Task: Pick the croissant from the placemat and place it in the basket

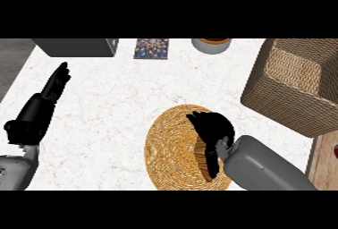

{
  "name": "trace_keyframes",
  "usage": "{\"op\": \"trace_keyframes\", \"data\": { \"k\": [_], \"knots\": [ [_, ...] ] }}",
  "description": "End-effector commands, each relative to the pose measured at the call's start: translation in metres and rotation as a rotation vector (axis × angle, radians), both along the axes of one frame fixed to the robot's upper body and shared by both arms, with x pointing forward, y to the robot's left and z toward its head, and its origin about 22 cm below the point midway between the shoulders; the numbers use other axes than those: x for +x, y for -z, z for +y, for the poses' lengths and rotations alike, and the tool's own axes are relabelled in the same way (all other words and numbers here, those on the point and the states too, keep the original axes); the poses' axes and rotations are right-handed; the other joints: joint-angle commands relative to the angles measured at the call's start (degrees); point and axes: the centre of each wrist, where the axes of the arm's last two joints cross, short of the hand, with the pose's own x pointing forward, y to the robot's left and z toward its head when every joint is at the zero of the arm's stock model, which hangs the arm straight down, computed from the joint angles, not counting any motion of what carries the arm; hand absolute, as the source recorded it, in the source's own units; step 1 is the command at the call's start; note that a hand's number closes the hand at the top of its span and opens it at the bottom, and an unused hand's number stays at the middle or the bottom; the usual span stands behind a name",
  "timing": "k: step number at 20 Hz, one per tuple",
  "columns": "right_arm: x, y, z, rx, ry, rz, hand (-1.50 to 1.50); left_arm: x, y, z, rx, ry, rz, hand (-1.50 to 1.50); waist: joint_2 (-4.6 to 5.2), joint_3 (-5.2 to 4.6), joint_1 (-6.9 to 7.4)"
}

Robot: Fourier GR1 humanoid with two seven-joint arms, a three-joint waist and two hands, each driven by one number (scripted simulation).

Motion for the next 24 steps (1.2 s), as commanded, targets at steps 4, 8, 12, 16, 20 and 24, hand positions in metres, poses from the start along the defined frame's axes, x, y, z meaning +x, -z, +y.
{"op": "trace_keyframes", "data": {
  "k": [4,8,12,16,20,24],
  "knots": [
    [-0.002,0.019,-0.014,0.017,0.017,0.006,-1.5,0.012,-0.001,0.001,-0.013,0.005,0.005,0.0,0.05,0.0,-0.12],
    [-0.001,0.005,-0.026,0.024,0.002,0.012,-1.5,0.005,0.001,-0.01,-0.003,0.008,-0.014,0.0,0.01,0.0,-0.15],
    [-0.008,0.033,0.003,0.007,0.016,0.026,-1.5,0.003,-0.014,-0.004,0.01,0.002,0.004,0.0,0.03,0.01,0.1],
    [-0.001,0.029,0.001,-0.002,0.056,0.021,-1.5,0.02,-0.002,0.018,-0.012,0.012,-0.007,0.0,0.11,-0.01,-0.08],
    [-0.002,0.049,-0.013,-0.012,0.047,0.03,-1.5,0.005,-0.001,-0.006,-0.006,-0.004,0.003,0.0,0.04,0.01,0.05],
    [0.005,0.06,-0.029,-0.02,0.041,0.04,-1.5,0.002,-0.017,-0.002,0.013,-0.006,-0.025,0.0,0.04,0.01,0.11]
  ]
}}
